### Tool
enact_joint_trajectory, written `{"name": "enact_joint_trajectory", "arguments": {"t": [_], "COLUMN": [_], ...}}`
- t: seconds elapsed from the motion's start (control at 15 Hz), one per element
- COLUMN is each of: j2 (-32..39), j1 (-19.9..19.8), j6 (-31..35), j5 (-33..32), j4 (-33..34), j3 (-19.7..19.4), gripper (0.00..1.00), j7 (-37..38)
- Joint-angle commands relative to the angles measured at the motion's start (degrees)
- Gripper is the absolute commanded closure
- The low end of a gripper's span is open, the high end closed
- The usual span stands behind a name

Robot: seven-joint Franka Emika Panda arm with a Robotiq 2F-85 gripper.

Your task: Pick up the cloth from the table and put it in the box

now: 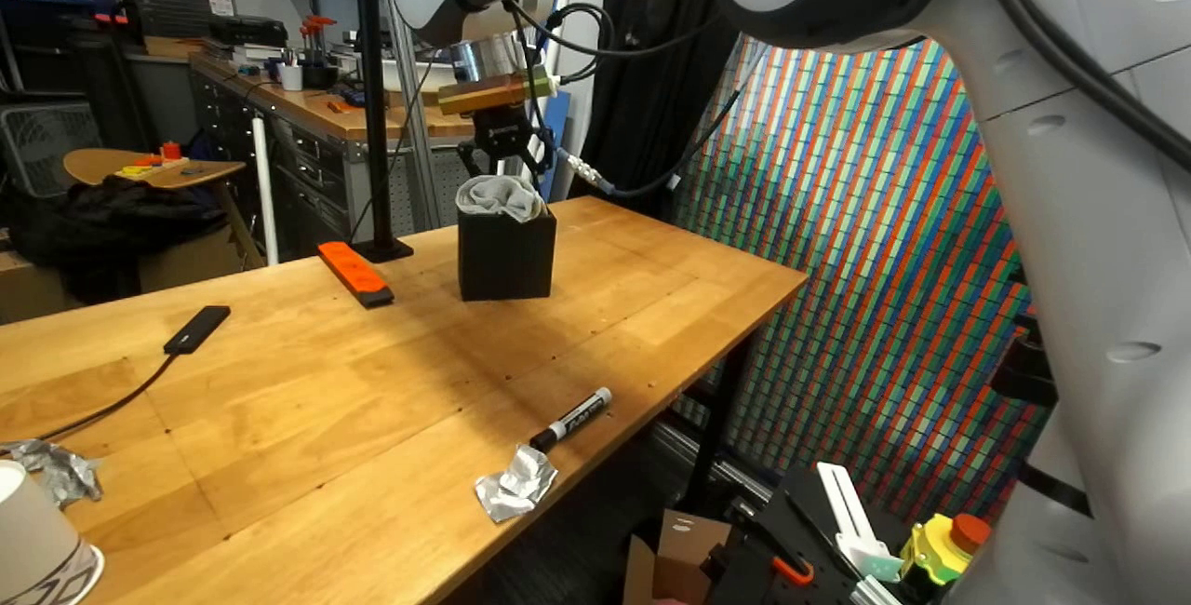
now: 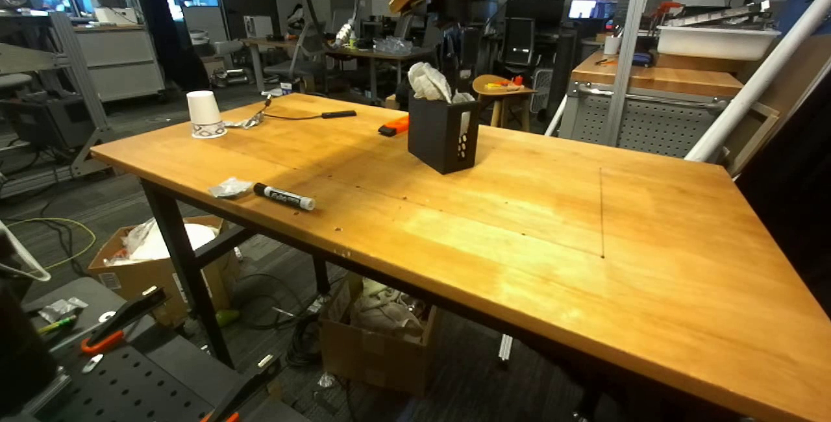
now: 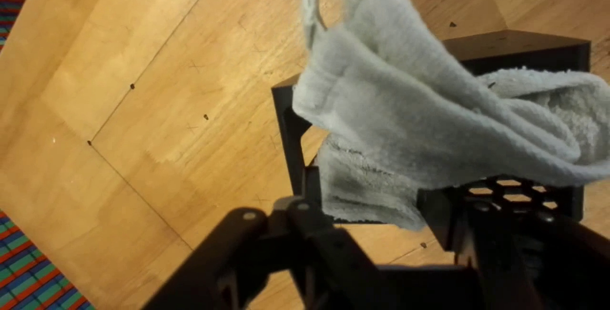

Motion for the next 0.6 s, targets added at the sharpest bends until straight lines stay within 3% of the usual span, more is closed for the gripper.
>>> {"name": "enact_joint_trajectory", "arguments": {"t": [0.0,0.2,0.4,0.53], "j2": [-0.40,-0.20,-0.11,-0.15], "j1": [-0.19,-0.32,-0.27,-0.27], "j6": [-0.28,-0.36,-0.28,-1.10], "j5": [0.74,0.59,0.43,0.61], "j4": [1.90,2.75,3.15,3.52], "j3": [-0.74,-0.77,-0.80,-0.76], "gripper": [0.74,0.95,1.00,0.97], "j7": [0.85,0.98,1.22,1.39]}}
